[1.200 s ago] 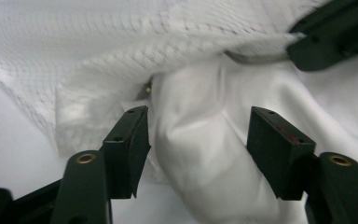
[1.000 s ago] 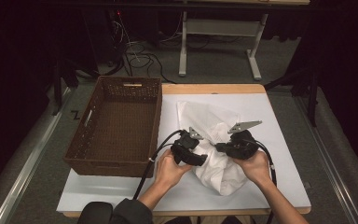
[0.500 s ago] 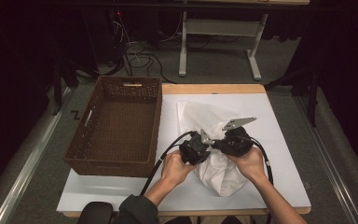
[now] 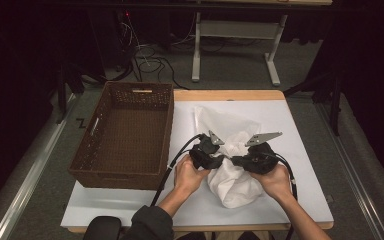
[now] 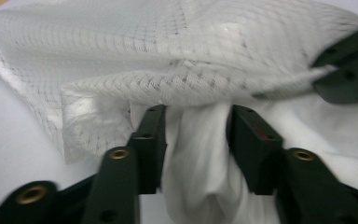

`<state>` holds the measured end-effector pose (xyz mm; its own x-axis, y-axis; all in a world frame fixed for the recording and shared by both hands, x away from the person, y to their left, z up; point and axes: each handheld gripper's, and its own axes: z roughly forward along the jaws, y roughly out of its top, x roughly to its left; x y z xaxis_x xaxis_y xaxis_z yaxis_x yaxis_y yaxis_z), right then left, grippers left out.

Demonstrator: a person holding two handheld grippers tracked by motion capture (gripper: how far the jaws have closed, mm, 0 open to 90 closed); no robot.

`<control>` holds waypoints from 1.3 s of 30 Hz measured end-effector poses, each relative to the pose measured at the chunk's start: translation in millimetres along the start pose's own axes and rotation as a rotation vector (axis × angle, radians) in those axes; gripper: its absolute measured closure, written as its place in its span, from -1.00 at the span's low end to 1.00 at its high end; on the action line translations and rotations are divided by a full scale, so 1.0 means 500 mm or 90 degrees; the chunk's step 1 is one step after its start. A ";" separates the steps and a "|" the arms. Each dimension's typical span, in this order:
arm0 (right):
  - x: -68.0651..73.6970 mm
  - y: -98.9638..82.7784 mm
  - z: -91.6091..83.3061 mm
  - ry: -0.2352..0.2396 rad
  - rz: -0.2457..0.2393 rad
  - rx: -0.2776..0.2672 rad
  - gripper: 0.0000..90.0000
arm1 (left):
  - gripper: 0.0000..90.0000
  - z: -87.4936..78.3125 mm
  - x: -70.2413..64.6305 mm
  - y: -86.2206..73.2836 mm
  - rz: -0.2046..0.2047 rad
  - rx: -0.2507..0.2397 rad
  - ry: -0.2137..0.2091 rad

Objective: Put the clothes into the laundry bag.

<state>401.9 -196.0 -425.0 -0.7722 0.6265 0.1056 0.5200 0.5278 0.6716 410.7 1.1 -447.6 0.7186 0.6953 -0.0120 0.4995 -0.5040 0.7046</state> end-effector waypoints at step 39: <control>-0.022 -0.025 0.003 -0.016 0.016 0.012 1.00 | 0.25 0.016 -0.024 -0.024 -0.036 0.012 -0.015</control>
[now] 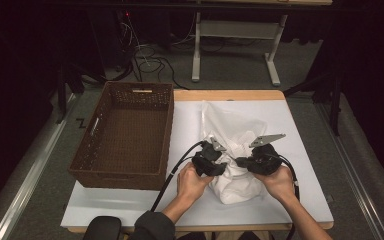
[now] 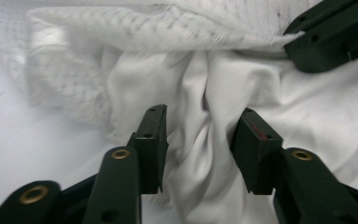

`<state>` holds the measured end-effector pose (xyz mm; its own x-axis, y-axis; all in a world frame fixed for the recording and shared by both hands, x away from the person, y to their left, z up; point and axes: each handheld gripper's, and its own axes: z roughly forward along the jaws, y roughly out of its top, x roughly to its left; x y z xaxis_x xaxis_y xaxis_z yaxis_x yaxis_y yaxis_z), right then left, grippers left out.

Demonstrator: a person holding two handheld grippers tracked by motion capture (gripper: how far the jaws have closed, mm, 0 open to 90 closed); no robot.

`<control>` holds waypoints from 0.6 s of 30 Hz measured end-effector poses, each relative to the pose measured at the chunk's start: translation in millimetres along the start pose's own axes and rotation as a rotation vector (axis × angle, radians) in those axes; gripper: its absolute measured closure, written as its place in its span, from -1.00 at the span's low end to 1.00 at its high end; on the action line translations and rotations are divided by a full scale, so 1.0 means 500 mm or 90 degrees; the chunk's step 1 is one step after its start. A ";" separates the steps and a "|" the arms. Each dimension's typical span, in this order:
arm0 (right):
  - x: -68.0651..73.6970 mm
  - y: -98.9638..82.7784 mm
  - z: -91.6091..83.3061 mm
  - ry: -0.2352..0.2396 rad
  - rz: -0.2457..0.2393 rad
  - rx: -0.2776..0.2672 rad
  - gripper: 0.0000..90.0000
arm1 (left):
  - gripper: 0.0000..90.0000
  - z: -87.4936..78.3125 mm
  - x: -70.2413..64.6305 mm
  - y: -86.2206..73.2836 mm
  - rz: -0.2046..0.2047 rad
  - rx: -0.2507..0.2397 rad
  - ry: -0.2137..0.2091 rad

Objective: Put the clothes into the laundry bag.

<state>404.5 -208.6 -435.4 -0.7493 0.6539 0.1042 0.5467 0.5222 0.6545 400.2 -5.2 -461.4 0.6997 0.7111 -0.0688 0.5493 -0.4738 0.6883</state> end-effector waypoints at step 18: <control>-0.012 -0.010 -0.005 -0.017 0.003 0.009 1.00 | 0.34 -0.036 0.049 -0.049 -0.040 0.061 0.084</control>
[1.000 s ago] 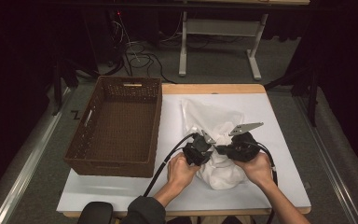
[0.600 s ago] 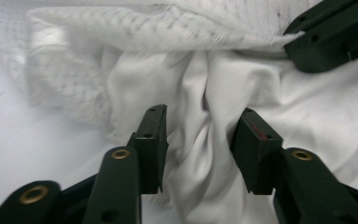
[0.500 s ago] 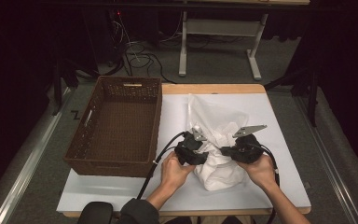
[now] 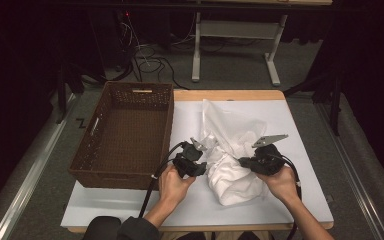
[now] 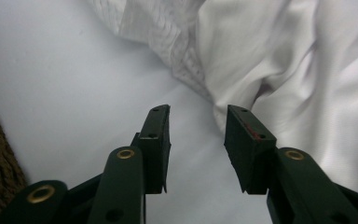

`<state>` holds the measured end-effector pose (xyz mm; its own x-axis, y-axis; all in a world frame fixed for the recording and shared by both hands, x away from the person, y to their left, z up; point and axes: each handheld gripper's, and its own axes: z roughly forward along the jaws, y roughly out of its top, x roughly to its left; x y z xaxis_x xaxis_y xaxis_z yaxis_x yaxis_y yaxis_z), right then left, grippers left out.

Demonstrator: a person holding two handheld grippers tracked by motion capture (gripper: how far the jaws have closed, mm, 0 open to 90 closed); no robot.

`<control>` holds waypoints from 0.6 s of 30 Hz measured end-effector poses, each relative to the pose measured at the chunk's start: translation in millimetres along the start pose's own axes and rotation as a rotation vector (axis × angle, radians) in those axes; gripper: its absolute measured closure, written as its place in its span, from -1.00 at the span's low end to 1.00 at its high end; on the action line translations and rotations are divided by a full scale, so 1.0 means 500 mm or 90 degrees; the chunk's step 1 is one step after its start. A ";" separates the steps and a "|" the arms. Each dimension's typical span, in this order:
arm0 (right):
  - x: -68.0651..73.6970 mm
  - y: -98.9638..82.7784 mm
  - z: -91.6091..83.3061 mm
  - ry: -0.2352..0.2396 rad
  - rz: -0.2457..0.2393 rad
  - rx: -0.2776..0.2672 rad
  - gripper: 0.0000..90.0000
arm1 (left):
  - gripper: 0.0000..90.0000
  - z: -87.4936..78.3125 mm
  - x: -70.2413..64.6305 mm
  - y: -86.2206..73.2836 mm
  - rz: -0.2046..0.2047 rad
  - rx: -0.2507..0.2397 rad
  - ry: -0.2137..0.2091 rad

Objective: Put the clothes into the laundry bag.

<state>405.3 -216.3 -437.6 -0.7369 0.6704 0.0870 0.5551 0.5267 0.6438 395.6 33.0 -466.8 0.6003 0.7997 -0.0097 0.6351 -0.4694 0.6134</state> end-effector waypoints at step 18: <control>-0.015 -0.011 -0.014 -0.009 0.013 -0.006 1.00 | 0.25 0.042 -0.012 0.003 -0.022 -0.019 -0.068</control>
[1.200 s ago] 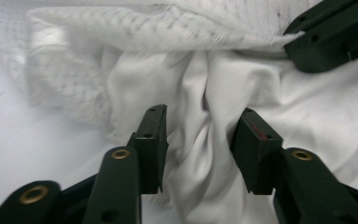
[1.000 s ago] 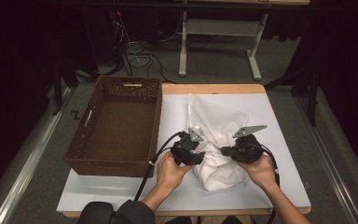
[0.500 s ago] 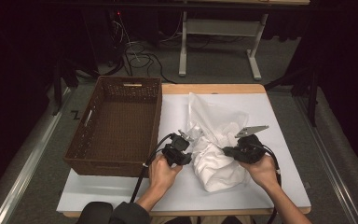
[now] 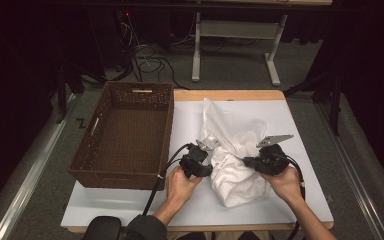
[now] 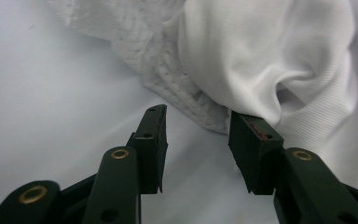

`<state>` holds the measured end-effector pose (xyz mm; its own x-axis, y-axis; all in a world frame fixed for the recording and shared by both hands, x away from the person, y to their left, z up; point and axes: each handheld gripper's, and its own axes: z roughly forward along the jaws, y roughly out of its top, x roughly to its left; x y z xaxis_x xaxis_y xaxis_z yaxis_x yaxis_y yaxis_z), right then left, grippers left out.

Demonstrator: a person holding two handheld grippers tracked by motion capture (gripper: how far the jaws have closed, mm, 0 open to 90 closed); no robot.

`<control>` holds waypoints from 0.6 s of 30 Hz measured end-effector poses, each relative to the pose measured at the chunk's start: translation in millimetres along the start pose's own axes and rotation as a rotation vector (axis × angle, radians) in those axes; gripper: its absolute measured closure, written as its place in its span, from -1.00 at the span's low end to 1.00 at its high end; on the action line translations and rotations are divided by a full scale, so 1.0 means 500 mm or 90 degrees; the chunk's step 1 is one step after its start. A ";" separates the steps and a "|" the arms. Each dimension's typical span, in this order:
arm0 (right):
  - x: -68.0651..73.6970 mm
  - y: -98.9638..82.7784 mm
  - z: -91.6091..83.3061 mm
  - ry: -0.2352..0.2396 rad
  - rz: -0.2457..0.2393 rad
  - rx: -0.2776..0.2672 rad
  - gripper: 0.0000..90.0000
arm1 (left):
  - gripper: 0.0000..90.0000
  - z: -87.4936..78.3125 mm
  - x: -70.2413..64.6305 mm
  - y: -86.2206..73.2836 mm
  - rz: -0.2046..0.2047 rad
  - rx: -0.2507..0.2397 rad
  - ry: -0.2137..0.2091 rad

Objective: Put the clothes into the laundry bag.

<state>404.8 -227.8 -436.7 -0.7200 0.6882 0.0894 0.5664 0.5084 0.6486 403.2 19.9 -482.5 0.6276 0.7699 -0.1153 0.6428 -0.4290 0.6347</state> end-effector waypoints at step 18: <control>-0.008 -0.008 -0.003 -0.007 -0.002 0.008 1.00 | 0.20 0.038 -0.012 0.012 0.021 0.021 0.042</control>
<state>404.7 -233.6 -438.5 -0.7177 0.6919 0.0788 0.5688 0.5172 0.6395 411.6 3.8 -492.5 0.6196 0.7837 -0.0434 0.6365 -0.4694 0.6120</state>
